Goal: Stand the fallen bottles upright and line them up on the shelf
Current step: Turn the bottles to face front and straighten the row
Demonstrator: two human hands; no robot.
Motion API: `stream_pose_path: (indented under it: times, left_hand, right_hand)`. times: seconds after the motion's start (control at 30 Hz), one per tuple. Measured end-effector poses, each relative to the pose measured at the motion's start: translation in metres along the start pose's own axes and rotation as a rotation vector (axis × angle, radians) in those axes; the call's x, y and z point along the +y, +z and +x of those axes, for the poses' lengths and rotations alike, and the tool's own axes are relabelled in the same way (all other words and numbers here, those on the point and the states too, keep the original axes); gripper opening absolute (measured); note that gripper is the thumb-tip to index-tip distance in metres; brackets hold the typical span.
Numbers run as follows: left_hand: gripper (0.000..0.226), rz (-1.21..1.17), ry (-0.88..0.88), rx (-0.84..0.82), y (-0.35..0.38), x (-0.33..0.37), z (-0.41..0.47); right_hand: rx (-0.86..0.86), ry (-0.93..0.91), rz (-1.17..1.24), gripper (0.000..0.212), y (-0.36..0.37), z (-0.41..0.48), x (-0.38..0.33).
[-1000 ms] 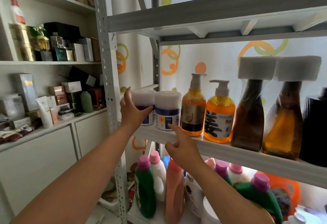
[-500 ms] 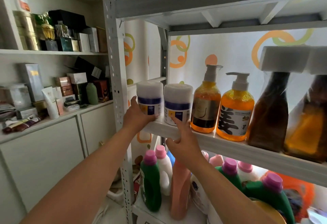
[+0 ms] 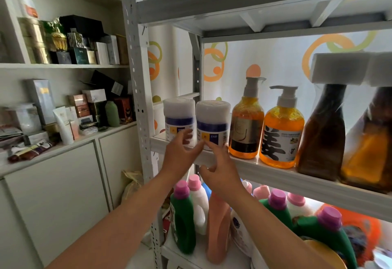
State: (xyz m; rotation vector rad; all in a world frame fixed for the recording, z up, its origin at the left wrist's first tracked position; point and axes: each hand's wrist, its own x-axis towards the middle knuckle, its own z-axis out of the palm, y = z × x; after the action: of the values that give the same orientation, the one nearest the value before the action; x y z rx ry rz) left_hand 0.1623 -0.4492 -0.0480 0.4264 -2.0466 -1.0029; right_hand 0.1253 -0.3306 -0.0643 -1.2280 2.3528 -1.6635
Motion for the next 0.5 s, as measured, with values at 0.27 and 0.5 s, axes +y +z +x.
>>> stream_pose_path:
  times: [0.27,0.5]
  left_hand:
    - [0.056,0.152,-0.061,-0.043,0.014,0.012,0.0]
    - [0.056,0.165,-0.068,-0.045,0.012,0.013,-0.002]
  right_hand:
    - [0.016,-0.049,0.02,0.07,-0.004,-0.001,-0.003]
    - [-0.008,-0.029,0.031,0.069,-0.008,0.0,-0.007]
